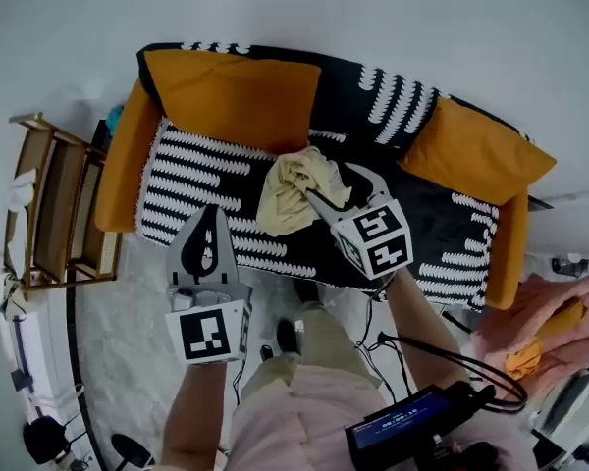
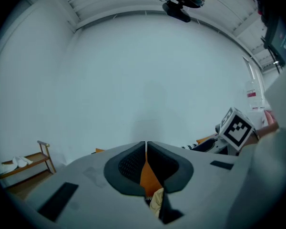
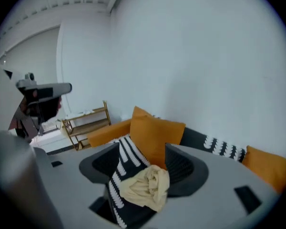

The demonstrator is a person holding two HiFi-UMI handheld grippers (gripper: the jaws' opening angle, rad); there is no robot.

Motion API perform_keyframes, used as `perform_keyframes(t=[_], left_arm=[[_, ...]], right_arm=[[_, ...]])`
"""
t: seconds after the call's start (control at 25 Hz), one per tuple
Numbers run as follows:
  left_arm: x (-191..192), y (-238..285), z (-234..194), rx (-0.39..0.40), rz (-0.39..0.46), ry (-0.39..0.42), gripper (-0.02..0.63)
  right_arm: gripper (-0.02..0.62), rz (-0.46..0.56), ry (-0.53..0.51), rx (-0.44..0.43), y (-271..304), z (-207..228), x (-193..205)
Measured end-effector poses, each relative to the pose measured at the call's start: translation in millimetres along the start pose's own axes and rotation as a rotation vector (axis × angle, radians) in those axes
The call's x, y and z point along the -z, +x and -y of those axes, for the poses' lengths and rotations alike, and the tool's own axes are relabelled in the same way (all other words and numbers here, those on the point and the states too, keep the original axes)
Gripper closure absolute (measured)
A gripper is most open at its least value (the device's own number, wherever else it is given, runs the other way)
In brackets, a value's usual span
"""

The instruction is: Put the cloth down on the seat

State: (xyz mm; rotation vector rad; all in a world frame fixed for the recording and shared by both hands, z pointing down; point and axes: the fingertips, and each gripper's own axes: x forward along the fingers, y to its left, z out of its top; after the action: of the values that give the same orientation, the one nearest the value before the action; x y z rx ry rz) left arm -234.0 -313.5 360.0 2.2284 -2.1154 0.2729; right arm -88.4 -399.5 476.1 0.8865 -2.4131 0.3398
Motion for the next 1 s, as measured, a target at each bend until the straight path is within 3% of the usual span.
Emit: perform_keyframes(t=[0.32, 0.52, 0.72, 1.0], left_arm=[[-70, -56, 5, -0.016, 0.116, -0.030, 0.584], [-100, -85, 5, -0.034, 0.168, -0.043, 0.584], [-127, -124, 4, -0.026, 0.220, -0.032, 0.584], [-132, -157, 17, 0.003, 0.241, -0.027, 0.584]], right_arm=[[0.464, 0.412, -0.006, -0.019, -128, -77, -113], [0.595, 0.538, -0.049, 0.072, -179, -109, -142], [0.595, 0.601, -0.109, 0.145, -221, -146, -157], [0.595, 0.653, -0.109, 0.191, -254, -169, -152]])
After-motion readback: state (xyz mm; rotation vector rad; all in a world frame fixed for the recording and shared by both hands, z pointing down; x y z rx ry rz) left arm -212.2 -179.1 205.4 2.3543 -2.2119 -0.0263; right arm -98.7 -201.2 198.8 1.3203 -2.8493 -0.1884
